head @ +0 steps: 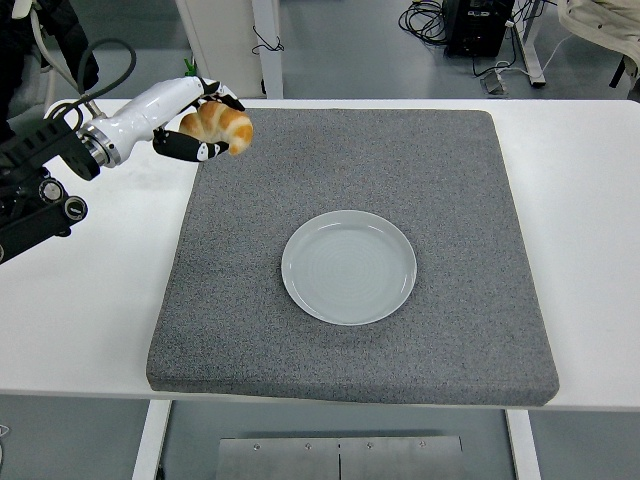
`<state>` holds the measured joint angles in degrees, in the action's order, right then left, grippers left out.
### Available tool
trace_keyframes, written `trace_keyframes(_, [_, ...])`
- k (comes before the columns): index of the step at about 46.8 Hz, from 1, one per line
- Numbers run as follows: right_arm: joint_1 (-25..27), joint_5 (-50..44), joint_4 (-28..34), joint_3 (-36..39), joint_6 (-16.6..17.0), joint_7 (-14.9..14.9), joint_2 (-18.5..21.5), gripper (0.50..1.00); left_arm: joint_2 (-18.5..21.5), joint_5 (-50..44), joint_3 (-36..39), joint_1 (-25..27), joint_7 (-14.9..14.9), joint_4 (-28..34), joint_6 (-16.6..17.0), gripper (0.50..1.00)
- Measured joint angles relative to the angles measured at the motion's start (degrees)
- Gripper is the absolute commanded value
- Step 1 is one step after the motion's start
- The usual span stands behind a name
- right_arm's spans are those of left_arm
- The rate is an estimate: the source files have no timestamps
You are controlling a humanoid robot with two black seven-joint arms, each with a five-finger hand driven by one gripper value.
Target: Place the bread on the plate
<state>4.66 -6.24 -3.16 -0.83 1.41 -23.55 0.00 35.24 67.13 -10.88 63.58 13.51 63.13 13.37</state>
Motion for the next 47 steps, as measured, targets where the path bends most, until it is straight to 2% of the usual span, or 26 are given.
trace_keyframes(9, [0.00, 0.00, 0.00, 0.01, 0.00, 0.00, 0.00, 1.000, -0.19, 0.30, -2.49, 1.21, -0.05, 0.03, -2.81, 0.543])
trace_keyframes(23, [0.01, 0.00, 0.00, 0.01, 0.00, 0.00, 0.00, 1.000, -2.26, 4.15, -2.58, 2.74, -0.39, 1.15, -2.92, 0.542])
trace_keyframes(38, [0.00, 0.00, -0.02, -0.02, 0.00, 0.00, 0.00, 1.000, -4.72, 9.84, -2.58, 3.40, -0.50, 7.47, -2.92, 0.542])
trace_keyframes(47, [0.01, 0.00, -0.02, -0.01, 0.00, 0.00, 0.00, 1.000, -7.06, 12.47, -2.55, 3.37, -0.58, 9.27, -2.92, 0.542])
